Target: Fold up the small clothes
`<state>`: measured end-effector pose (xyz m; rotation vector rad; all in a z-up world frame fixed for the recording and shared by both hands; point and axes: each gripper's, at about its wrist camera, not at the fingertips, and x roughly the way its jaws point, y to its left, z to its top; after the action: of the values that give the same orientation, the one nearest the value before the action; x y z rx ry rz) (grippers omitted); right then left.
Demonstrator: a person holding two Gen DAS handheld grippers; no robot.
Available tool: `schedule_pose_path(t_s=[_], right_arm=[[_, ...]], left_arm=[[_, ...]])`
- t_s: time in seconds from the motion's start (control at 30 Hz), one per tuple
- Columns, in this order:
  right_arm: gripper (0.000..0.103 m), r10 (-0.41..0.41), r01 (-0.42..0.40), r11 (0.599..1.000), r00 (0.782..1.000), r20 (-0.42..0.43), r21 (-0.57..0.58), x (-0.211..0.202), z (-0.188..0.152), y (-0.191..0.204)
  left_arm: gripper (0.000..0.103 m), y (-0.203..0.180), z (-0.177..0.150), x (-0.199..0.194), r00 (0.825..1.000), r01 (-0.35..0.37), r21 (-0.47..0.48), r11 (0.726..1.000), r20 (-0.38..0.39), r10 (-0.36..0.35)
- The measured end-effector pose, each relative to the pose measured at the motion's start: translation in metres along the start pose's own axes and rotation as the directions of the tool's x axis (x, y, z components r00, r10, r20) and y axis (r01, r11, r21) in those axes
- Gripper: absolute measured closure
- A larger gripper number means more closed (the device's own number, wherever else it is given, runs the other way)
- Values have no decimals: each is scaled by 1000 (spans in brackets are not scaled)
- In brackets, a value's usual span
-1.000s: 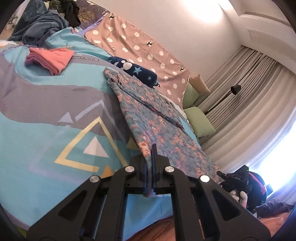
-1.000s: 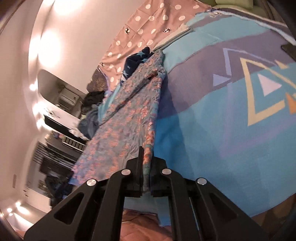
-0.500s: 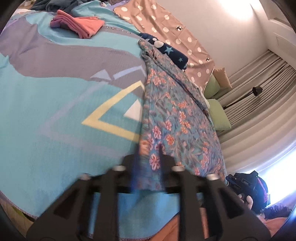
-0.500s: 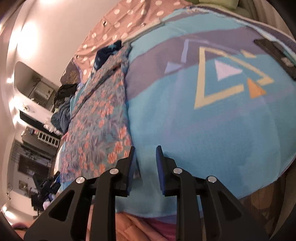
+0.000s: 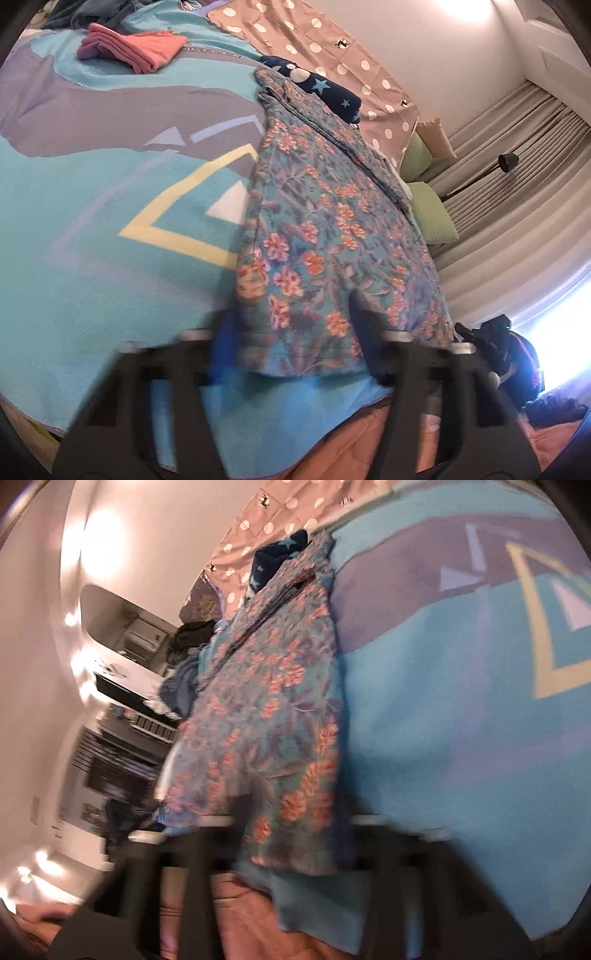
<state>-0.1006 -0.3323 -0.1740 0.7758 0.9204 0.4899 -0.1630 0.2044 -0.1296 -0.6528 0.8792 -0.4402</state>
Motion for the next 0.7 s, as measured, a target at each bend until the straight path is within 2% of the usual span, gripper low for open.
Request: schedule_pose_path(t_s=[0.07, 0.17, 0.3, 0.37, 0.4, 0.47, 0.57, 0.63, 0.7], right_arm=[[100, 4, -3, 1000, 1000, 25, -8, -6, 2, 6], [100, 75, -75, 997, 991, 110, -8, -34, 7, 17], [100, 212, -202, 977, 954, 214, -70, -67, 18, 34], [100, 255, -236, 966, 936, 243, -104, -78, 23, 43], [100, 249, -225, 967, 935, 254, -122, -80, 26, 50], [100, 188, -152, 977, 947, 261, -151, -81, 28, 57], [97, 85, -59, 990, 973, 214, -124, -69, 28, 51], [96, -6, 23, 996, 982, 190, -85, -61, 21, 36], [89, -58, 64, 997, 985, 162, -36, -53, 13, 20]], left_arm=[[98, 0, 2, -1, 999, 36, -43, 998, 5, -36], [98, -14, 11, -25, 992, 80, -19, 997, 100, -77], [99, -36, 28, -57, 972, 135, 50, 990, 188, -142], [98, -49, 34, -65, 960, 160, 83, 984, 217, -174], [98, -59, 38, -68, 955, 169, 109, 980, 229, -190], [98, -72, 42, -70, 951, 166, 154, 974, 235, -199], [98, -80, 42, -61, 964, 115, 195, 974, 215, -157], [98, -73, 39, -54, 972, 89, 178, 980, 197, -124], [98, -58, 33, -45, 981, 57, 144, 988, 174, -82]])
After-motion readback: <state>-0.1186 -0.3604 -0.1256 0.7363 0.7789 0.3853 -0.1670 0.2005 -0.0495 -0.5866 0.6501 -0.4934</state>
